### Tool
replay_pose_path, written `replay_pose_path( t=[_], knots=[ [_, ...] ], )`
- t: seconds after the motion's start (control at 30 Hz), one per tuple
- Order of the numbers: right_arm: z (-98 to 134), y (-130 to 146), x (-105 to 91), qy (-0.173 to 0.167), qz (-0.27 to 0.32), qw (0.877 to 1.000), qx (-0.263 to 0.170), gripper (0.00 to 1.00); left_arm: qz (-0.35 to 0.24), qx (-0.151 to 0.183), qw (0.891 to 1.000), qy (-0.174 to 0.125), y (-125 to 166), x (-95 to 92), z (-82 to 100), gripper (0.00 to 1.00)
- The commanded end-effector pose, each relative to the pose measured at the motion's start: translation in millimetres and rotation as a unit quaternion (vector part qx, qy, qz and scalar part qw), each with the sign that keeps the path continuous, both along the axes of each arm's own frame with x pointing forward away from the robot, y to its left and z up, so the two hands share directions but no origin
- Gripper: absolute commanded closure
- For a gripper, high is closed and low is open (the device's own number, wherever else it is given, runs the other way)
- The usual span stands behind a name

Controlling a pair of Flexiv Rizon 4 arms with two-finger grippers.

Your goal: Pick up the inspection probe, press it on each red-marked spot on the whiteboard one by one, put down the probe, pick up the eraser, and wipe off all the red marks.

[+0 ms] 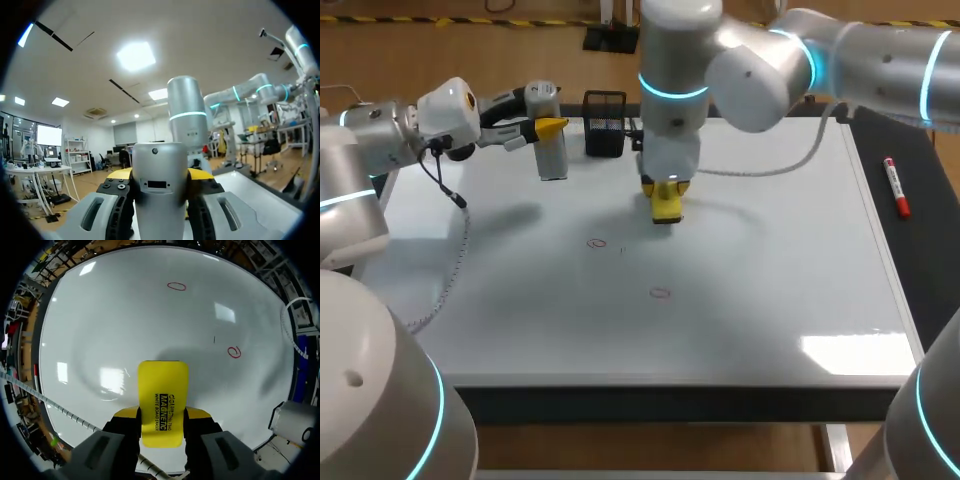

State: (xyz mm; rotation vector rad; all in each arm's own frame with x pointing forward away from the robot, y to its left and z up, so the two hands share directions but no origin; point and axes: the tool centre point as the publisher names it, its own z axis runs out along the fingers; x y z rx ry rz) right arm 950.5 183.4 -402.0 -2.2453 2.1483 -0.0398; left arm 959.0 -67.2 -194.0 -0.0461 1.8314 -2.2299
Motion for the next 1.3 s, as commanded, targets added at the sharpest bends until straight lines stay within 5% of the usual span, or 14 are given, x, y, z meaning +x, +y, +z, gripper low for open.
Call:
replay_pose_path(
  t=[0.03, 0.73, 1.3],
  knots=[
    [-7, 14, -1.9, 0.002, 0.000, 1.000, -0.010, 1.00, 0.001, 0.000, 1.000, 0.000, 0, -0.4, 0.8, 1.00],
    [-21, 13, -10.3, 0.005, -0.006, 1.000, 0.000, 1.00, 0.001, 0.000, 1.000, 0.000, 0, -0.4, 0.8, 1.00],
    [-25, -30, -7.0, 0.005, -0.050, 0.999, -0.014, 1.00, 0.001, 0.000, 1.000, 0.000, 0, -0.4, 0.8, 1.00]
  ],
)
